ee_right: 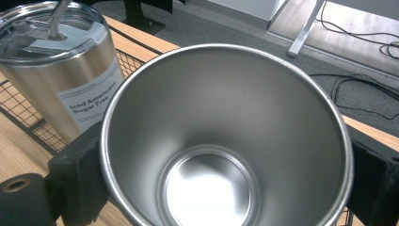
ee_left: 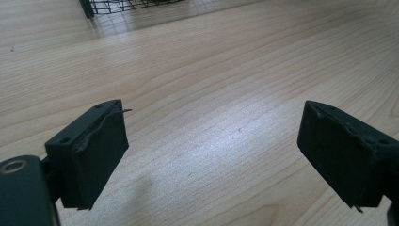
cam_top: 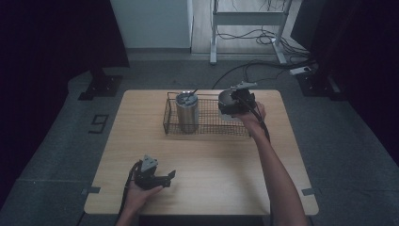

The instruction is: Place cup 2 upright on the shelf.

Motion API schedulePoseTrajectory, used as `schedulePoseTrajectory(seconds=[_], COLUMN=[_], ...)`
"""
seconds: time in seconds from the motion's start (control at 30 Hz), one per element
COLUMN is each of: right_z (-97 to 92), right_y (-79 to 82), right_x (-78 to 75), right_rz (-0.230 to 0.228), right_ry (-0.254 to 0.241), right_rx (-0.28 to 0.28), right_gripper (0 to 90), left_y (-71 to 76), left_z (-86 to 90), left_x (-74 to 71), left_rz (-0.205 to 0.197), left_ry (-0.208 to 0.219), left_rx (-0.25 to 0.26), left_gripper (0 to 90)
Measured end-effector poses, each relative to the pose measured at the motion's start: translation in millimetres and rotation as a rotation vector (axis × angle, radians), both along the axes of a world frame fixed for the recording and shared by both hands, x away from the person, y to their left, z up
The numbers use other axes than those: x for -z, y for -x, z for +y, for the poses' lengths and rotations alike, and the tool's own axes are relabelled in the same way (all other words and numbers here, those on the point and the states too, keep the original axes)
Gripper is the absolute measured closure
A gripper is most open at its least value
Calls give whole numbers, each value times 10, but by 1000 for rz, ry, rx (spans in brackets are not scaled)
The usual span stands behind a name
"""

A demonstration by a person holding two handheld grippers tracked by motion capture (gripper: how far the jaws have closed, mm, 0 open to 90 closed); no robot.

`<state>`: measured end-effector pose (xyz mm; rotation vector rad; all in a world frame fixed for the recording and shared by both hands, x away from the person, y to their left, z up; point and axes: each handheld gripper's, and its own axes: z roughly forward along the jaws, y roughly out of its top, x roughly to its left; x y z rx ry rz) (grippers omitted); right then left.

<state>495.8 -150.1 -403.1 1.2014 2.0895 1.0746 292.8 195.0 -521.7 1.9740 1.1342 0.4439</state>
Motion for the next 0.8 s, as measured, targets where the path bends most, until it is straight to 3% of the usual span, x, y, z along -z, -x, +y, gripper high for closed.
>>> schedulePoseTrajectory(seconds=[0.27,0.37,0.47,0.8], right_z=[-62,-69,-79,-62], right_y=[-62,-100,-130,-251], right_x=[27,-15,-51,50], right_rz=[8,8,7,29], right_ry=[-18,8,-7,-2], right_rx=[22,19,19,33], right_gripper=[67,67,67,66], left_y=[-1,-1,2,0], left_z=[1,1,5,16], left_x=[1,4,2,3], left_rz=[1,2,3,4], left_ry=[1,-2,-1,3], left_rx=[0,1,1,-1], left_gripper=[90,90,90,90])
